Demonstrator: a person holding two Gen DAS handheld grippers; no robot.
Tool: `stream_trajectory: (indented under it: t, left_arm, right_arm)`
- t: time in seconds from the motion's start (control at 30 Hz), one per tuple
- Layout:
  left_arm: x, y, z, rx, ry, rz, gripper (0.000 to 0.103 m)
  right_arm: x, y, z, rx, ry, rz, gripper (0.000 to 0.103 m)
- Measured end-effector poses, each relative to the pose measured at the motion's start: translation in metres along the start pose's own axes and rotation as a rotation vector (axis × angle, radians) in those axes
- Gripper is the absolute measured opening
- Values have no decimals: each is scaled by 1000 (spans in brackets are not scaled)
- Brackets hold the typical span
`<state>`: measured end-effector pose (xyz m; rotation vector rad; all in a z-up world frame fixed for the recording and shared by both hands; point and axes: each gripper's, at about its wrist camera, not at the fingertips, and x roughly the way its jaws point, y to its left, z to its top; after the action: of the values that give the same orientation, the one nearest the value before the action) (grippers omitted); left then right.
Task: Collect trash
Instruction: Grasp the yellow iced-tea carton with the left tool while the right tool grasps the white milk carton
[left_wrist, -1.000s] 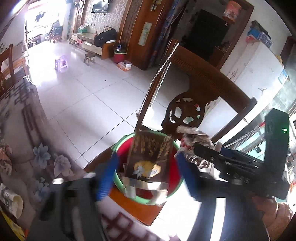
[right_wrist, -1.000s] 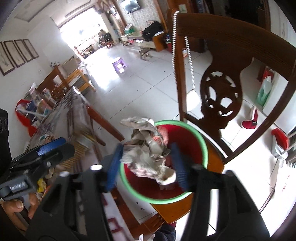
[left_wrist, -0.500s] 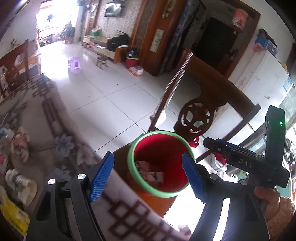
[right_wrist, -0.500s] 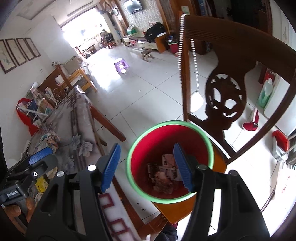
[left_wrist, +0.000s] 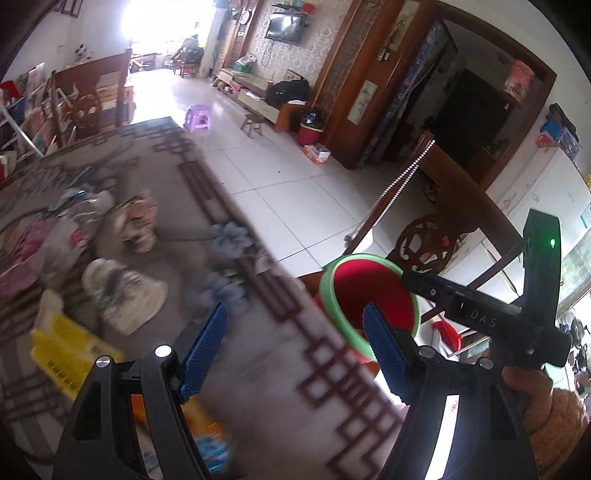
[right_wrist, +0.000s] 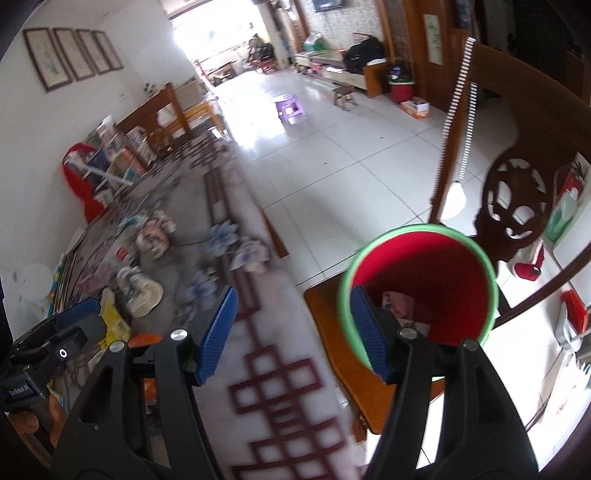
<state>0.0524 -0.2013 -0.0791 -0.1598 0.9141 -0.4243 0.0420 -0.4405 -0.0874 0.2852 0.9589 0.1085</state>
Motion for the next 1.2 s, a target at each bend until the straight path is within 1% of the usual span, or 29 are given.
stream_trajectory:
  t: [0.07,0.17,0.23,0.3,0.43,0.5,0.57,0.6,0.63,0.67,0.77,0.8,0.87,0.9,0.93,1.03,1.1,1.2]
  left_arm:
    - [-14,16,-7,21,1,2,72]
    - [-37,38,-19,88,10,2,72]
    - [-51,53,-28,146,24,0,72]
    - [-65,71,-41,227,61,-3,72]
    - [-83,94,-75,401,169,-13,72]
    - [-91,100,-101,517,238,-47,72]
    - [-92,101,-122,608,295,-77,72]
    - [-91,100,-135,668,338,-99,72]
    - [-91,100,-143,704,362,-115,72]
    - [-89,99,-156,761,394,-141,72]
    - [-84,94,-179,873,449,-170,72]
    - [-81,93,-184,900,462,-178,73]
    - [-76,92,-192,932,476,-191,72]
    - [-72,92,-193,935,485,-197,75]
    - [-70,93,-192,925,485,-217,77]
    - [-65,96,-192,894,490,-238,83]
    - [-64,98,-190,884,501,-248,83]
    - [-71,96,-194,919,506,-289,83]
  right_arm:
    - [1,16,-4,-17,4,9,62]
    - [5,44,-12,-45,16,25,62]
    - [8,61,-19,-57,28,36,62]
    - [11,77,-27,-68,43,46,62]
    - [17,107,-44,-83,68,59,62]
    - [19,122,-53,-89,79,66,62]
    - [19,134,-60,-95,86,70,62]
    - [20,139,-63,-97,89,71,62]
    - [20,147,-68,-102,95,72,62]
    - [21,151,-72,-105,99,73,62]
    - [20,166,-82,-117,112,75,62]
    - [19,168,-84,-120,113,75,63]
    - [18,176,-89,-126,115,74,64]
    - [17,179,-91,-128,116,74,65]
    - [17,182,-93,-130,118,73,65]
    - [16,188,-97,-135,126,73,66]
    - [17,191,-100,-139,135,73,67]
    - [19,197,-104,-151,153,83,67]
